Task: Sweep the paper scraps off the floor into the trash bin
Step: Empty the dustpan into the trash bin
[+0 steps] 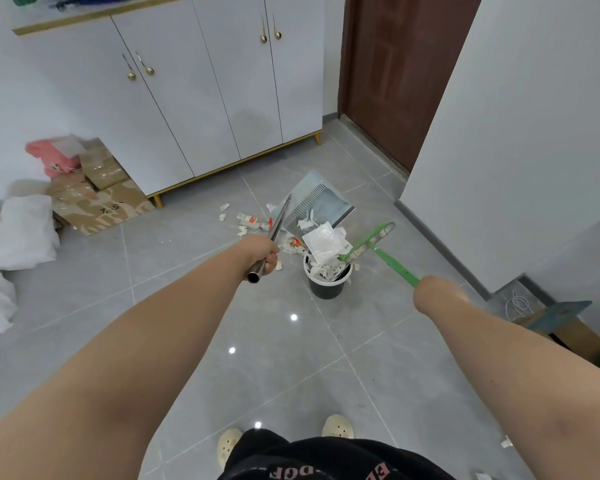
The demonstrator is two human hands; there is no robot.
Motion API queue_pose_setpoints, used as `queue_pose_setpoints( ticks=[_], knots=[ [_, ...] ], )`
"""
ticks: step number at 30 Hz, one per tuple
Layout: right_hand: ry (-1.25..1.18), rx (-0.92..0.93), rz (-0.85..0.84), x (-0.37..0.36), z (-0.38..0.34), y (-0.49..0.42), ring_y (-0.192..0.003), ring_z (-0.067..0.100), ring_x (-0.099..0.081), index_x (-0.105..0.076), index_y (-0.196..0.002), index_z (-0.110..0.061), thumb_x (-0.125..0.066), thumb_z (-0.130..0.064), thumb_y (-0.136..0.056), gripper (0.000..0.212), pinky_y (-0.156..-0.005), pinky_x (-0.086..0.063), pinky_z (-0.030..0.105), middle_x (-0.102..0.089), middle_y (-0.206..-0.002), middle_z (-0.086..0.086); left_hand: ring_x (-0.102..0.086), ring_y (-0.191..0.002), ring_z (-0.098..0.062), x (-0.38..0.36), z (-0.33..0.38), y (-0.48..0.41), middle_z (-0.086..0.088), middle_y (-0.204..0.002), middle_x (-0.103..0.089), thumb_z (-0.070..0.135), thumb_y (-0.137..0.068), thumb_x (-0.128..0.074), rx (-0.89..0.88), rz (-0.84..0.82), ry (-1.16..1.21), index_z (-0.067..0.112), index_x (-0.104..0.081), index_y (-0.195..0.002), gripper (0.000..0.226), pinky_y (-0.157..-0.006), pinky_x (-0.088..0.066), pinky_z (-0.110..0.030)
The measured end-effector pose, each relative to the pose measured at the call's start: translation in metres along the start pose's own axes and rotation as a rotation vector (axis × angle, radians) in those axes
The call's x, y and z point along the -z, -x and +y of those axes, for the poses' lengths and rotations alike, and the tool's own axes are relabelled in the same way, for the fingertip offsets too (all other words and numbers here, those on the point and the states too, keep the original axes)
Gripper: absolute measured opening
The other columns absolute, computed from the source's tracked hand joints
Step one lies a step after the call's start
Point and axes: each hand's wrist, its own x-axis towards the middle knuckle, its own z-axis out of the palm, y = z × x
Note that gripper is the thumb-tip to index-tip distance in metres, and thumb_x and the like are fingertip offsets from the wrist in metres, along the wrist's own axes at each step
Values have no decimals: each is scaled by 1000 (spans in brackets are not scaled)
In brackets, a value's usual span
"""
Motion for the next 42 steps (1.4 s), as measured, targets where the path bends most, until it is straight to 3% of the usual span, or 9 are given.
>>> queue_pose_setpoints(
  ticks=[6,10,13,21,27,33,38,42],
  knots=[
    [60,19,30,8,5,5,-85,23,-54,-60,-112,-11,-43,-8,-92,26,-72,-43,27,-53,-79,2,-30,-23,-4,6,11,15,2,-34,-35,4,-99,-39,18,-34,-28,8,-39,-83,17,-27,-26,-10],
    [116,22,59,15,6,9,-87,23,-51,-59,-116,-12,-43,-8,-93,29,-76,-42,29,-62,-111,5,-30,-22,-4,7,21,27,1,-33,-35,3,-99,-37,13,-42,-41,10,-39,-82,18,-27,-26,-9],
    [131,25,67,16,5,12,-106,24,-58,-59,-119,-13,-45,-8,-92,31,-85,-46,31,-61,-117,6,-31,-22,-5,7,27,35,0,-34,-35,3,-100,-35,6,-58,-23,10,-37,-82,20,-28,-26,-8],
    [107,15,82,16,7,16,-110,26,-58,-58,-120,-12,-45,-10,-93,30,-87,-46,32,-61,-117,7,-31,-24,-5,8,42,42,1,-38,-35,5,-100,-36,10,-100,-31,11,-38,-86,15,-27,-28,-10],
    [68,16,75,5,8,16,-110,26,-58,-58,-120,-11,-45,-9,-93,30,-86,-47,31,-61,-118,8,-30,-21,-5,-21,13,22,0,-35,-34,1,-98,-34,59,-80,-27,11,-36,-80,21,-27,-27,-9],
    [20,19,2,-12,4,8,-109,26,-59,-57,-119,-8,-44,-9,-93,29,-85,-47,32,-60,-116,9,-31,-20,-6,-54,-27,-3,-2,-57,-34,-1,-97,-35,71,-44,-47,8,-40,-80,20,-30,-28,-9],
    [-35,28,-85,-23,-6,0,-109,27,-60,-57,-117,-4,-46,-11,-93,28,-86,-48,33,-61,-115,11,-34,-41,-13,-68,-49,-13,-7,-58,-38,-5,-94,-37,45,-9,-99,3,-43,-85,14,-41,-27,-16],
    [-51,28,-85,-22,-6,-5,-105,27,-60,-58,-112,-8,-47,-12,-92,23,-79,-46,31,-57,-97,8,-32,-43,-14,-66,-54,-13,-7,-59,-38,-6,-93,-38,41,25,-111,5,-41,-77,19,-41,-27,-15]
  ],
)
